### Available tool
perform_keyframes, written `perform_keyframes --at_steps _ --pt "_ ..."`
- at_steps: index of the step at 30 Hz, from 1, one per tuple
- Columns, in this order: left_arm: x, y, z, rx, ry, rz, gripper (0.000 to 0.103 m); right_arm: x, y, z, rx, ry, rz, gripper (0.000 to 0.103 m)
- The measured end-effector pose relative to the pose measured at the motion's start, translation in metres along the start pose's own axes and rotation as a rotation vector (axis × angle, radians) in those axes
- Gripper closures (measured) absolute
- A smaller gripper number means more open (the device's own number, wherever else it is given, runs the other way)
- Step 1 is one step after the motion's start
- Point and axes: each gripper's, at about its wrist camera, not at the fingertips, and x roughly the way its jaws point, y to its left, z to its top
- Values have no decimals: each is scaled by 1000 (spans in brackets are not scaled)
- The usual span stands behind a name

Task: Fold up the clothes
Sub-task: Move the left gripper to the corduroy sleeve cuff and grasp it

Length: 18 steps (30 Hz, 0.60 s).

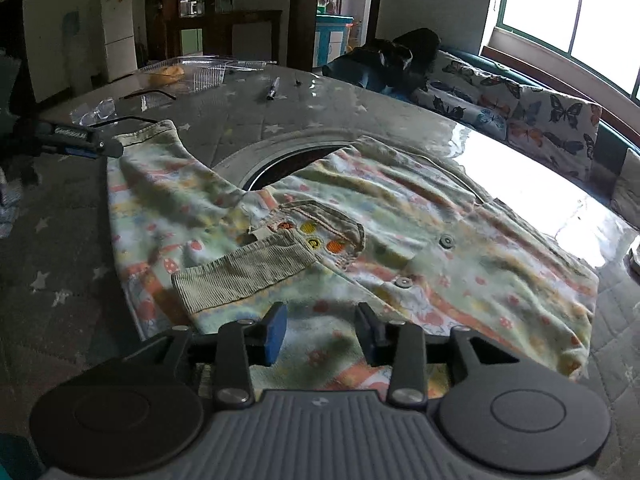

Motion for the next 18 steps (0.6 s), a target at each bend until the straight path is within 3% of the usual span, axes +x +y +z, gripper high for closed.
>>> perform_keyframes --at_steps 12,18 --pt "23 2 9 -42 -6 70 55 -10 -6 -9 48 -13 2 47" --pt "26 -1 10 -44 -16 92 56 -13 -11 -14 87 -19 13 43"
